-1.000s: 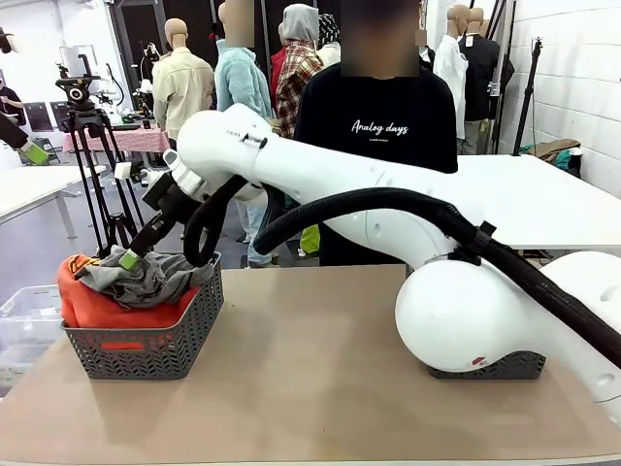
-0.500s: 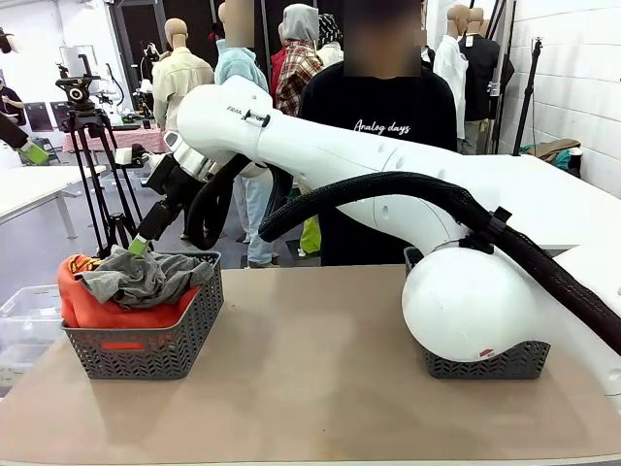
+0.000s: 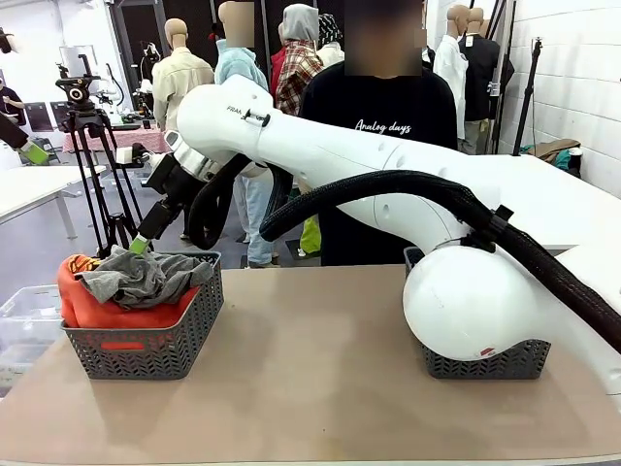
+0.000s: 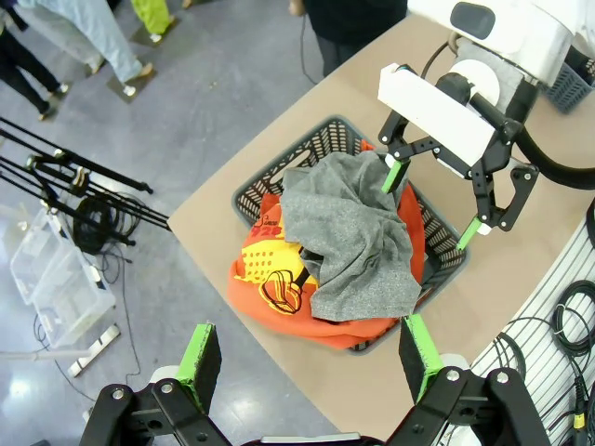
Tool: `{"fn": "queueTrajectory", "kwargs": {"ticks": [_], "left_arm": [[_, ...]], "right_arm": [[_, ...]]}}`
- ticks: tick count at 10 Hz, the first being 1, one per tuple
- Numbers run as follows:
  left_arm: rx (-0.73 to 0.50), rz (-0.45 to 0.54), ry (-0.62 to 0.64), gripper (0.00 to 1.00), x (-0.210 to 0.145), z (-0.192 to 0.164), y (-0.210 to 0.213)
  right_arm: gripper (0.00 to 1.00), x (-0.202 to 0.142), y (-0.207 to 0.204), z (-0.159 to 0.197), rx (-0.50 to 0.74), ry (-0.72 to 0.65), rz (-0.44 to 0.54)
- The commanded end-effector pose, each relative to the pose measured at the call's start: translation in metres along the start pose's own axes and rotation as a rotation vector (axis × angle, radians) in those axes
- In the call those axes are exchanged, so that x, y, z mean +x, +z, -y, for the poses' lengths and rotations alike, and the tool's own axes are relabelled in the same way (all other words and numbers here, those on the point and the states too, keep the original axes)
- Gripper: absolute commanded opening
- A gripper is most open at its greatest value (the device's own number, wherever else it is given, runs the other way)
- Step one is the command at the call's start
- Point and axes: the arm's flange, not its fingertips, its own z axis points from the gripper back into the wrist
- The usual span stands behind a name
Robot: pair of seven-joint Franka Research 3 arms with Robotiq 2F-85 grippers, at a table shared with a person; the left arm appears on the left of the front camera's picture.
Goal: Sort the tops and bottoms.
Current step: Sort the clothes according to human instructions.
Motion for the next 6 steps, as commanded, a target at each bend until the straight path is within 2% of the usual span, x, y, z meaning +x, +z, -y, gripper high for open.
{"fn": "queueTrajectory", "kwargs": {"ticks": [1,6], "left_arm": [[0.001,-0.001,-0.002,1.00,-0.0007,0.0010,-0.0001],[0.001,-0.001,-0.002,1.00,-0.0007,0.0010,-0.0001]], "right_arm": [[1.00,0.0007,0.0010,-0.0009,0.004,0.000,-0.001],[1.00,0.0007,0.0010,-0.0009,0.004,0.000,-0.001]]}}
